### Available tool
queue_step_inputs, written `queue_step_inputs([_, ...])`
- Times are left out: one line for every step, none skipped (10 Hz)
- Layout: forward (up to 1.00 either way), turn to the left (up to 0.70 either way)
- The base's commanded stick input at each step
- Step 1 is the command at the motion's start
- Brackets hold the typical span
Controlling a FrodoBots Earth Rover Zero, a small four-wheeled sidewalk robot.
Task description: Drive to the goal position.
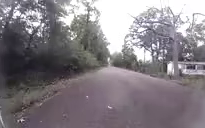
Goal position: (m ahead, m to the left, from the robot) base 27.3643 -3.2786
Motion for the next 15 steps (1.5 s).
queue_step_inputs([0.70, 0.00])
queue_step_inputs([0.70, 0.00])
queue_step_inputs([0.70, 0.00])
queue_step_inputs([0.70, 0.00])
queue_step_inputs([0.70, 0.00])
queue_step_inputs([0.70, 0.00])
queue_step_inputs([0.70, 0.00])
queue_step_inputs([0.70, 0.00])
queue_step_inputs([0.70, 0.00])
queue_step_inputs([0.70, -0.08])
queue_step_inputs([0.70, -0.31])
queue_step_inputs([0.70, -0.33])
queue_step_inputs([0.70, -0.28])
queue_step_inputs([0.70, -0.23])
queue_step_inputs([0.70, -0.13])
